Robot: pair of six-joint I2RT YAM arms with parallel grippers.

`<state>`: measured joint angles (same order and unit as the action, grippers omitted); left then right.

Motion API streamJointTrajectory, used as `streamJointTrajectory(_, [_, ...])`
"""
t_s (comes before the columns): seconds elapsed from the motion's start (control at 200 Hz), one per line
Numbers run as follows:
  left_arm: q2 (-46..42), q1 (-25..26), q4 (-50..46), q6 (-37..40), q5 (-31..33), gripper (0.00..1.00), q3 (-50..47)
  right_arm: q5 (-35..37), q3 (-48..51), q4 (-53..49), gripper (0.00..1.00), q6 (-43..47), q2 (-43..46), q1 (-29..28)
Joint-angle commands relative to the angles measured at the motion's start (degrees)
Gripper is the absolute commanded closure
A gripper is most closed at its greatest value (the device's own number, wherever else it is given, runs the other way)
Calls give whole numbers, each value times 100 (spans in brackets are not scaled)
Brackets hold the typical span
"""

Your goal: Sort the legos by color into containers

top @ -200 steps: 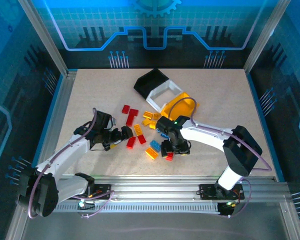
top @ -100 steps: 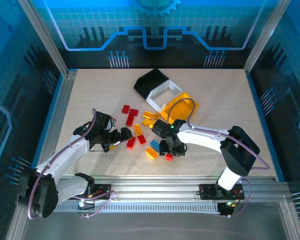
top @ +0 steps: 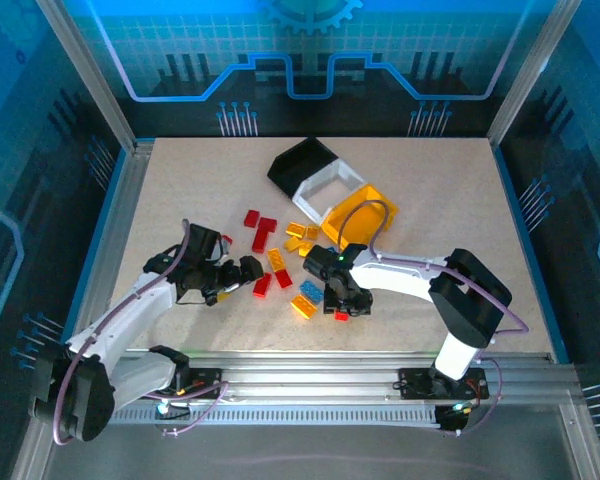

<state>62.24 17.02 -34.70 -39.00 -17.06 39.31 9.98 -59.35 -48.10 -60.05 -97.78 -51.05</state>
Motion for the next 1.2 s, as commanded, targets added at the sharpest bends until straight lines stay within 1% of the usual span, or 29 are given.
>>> streamJointTrajectory(0.0, [-116, -32, -146, 3, -105, 1, 77, 242, 149, -113, 40, -172, 72, -91])
streamJointTrajectory(0.375, [-34, -30, -87, 6, -114, 1, 77, 245, 40, 37, 46, 205, -92, -55])
streamJointTrajectory(0.64, [-83, -32, -153, 46, -52, 1, 59, 138, -74, 108, 59, 406, -319, -12])
streamJointTrajectory(0.79, [-63, -32, -155, 64, -36, 1, 58, 124, -189, 7, 62, 488, -357, -11])
streamJointTrajectory(0.876, [-63, -40, -136, 75, -26, 1, 51, 127, -251, -100, 65, 539, -249, -15])
streamJointTrajectory(1.011, [-58, -49, -55, 33, -8, 1, -1, 78, -402, -336, 65, 636, 62, -19])
streamJointTrajectory(1.191, [0, -92, 203, -90, -45, 1, -12, -34, -1082, -905, 65, 807, 676, 108])
